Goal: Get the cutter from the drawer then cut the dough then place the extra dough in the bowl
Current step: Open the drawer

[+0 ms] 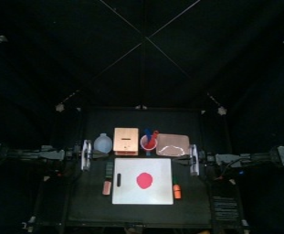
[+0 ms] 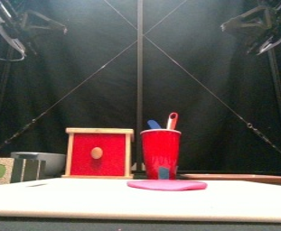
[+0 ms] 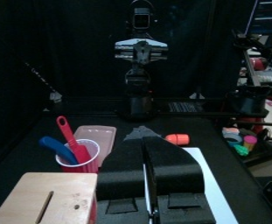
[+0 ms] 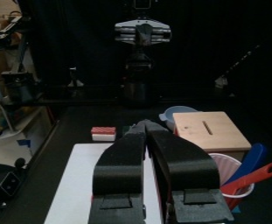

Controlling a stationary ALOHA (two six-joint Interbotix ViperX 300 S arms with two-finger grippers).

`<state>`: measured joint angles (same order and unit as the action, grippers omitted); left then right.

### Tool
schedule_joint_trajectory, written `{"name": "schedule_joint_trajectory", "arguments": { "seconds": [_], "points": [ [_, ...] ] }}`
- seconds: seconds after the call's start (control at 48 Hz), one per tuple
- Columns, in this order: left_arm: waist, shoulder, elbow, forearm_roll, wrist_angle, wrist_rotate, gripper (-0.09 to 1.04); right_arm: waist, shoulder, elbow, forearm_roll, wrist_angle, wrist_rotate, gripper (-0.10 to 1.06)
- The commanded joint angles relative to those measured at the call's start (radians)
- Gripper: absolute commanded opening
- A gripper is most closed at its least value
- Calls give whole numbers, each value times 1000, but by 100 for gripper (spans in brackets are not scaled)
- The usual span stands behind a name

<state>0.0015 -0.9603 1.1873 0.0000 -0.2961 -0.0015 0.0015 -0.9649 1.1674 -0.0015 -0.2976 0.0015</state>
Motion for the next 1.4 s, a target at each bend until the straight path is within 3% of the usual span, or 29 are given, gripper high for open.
{"name": "schedule_joint_trajectory", "arguments": {
  "seconds": [0.021, 0.271, 0.479, 0.625, 0.958, 1.146, 1.396],
  "points": [
    [0, 80, -25, -120, -104, -17, -6, -6, 18, -9, -2, 0, -3, -1],
    [-11, 227, -52, -265, -233, -40, -2, -25, 118, -103, -2, 0, 2, 3],
    [-89, 353, -38, -506, -410, -92, -1, -89, 299, -252, -12, 0, -11, 3],
    [-178, 462, -43, -657, -529, -110, -1, -133, 439, -325, -57, 0, 0, 3],
    [-229, 687, -109, -937, -552, -161, 0, -247, 746, -554, -57, 67, 5, 3],
    [-229, 799, -163, -1035, -555, -193, 0, -250, 911, -707, -49, 158, 5, 3],
    [-258, 853, -184, -1120, -548, -236, 0, -244, 1095, -930, -9, 431, -5, 3]
  ]
}}
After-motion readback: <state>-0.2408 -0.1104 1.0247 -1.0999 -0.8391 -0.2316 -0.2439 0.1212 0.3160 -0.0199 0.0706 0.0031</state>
